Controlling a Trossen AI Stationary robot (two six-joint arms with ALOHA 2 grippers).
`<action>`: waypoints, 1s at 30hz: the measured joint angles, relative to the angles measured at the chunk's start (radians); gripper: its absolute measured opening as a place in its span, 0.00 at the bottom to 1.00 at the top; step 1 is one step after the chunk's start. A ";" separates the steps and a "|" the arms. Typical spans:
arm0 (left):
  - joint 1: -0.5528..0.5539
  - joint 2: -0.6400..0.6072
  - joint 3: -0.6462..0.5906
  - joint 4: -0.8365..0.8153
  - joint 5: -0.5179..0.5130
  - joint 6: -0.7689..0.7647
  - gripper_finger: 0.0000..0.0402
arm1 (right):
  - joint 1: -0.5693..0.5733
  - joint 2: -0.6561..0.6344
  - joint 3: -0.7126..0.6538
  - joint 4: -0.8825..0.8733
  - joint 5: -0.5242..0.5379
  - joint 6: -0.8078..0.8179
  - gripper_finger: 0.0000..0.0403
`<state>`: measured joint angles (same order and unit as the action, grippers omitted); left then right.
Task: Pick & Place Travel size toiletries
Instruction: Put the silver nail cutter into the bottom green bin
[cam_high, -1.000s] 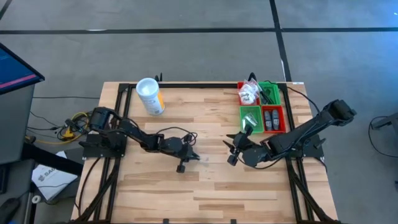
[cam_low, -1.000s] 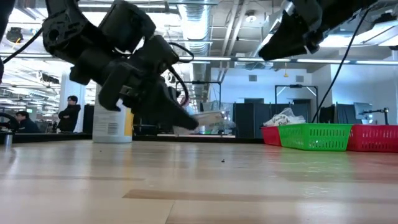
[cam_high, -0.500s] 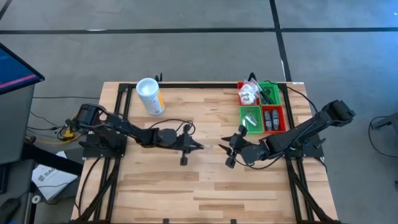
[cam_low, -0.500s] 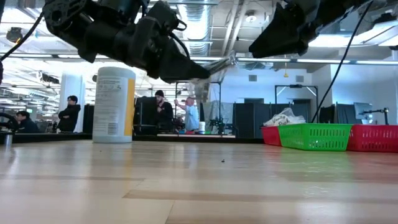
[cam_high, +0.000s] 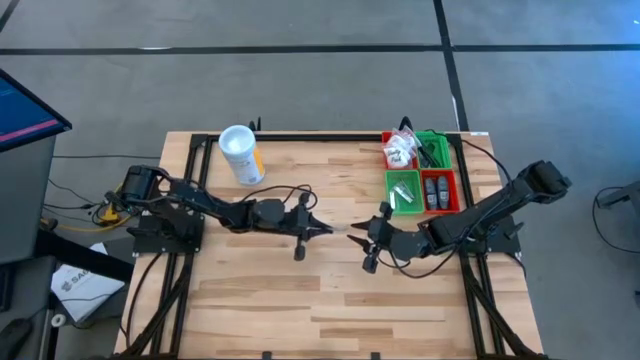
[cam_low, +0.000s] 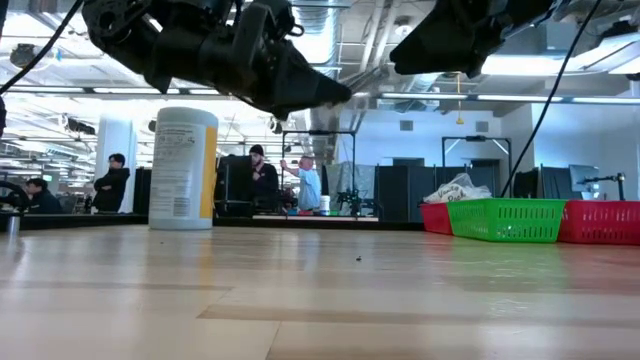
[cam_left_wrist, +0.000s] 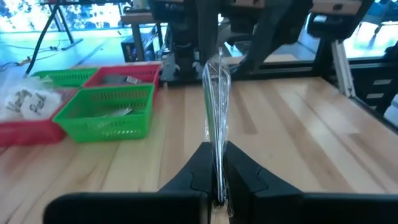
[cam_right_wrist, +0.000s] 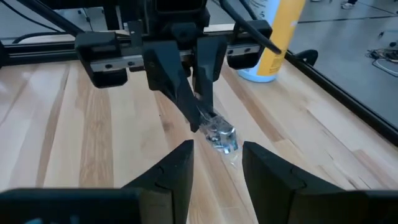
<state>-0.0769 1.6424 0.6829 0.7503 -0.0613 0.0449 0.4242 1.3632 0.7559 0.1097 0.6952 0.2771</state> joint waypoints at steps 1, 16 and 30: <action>0.000 0.000 0.006 -0.001 0.006 0.000 0.02 | 0.000 0.000 0.000 0.000 0.000 0.000 0.32; -0.004 0.000 0.018 0.011 0.028 0.000 0.02 | -0.002 0.000 0.000 0.044 0.000 -0.038 0.32; -0.018 0.000 0.043 0.041 0.034 0.003 0.02 | -0.002 0.000 0.000 0.060 -0.018 -0.042 0.32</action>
<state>-0.0948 1.6428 0.7262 0.7918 -0.0277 0.0475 0.4225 1.3628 0.7559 0.1696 0.6773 0.2356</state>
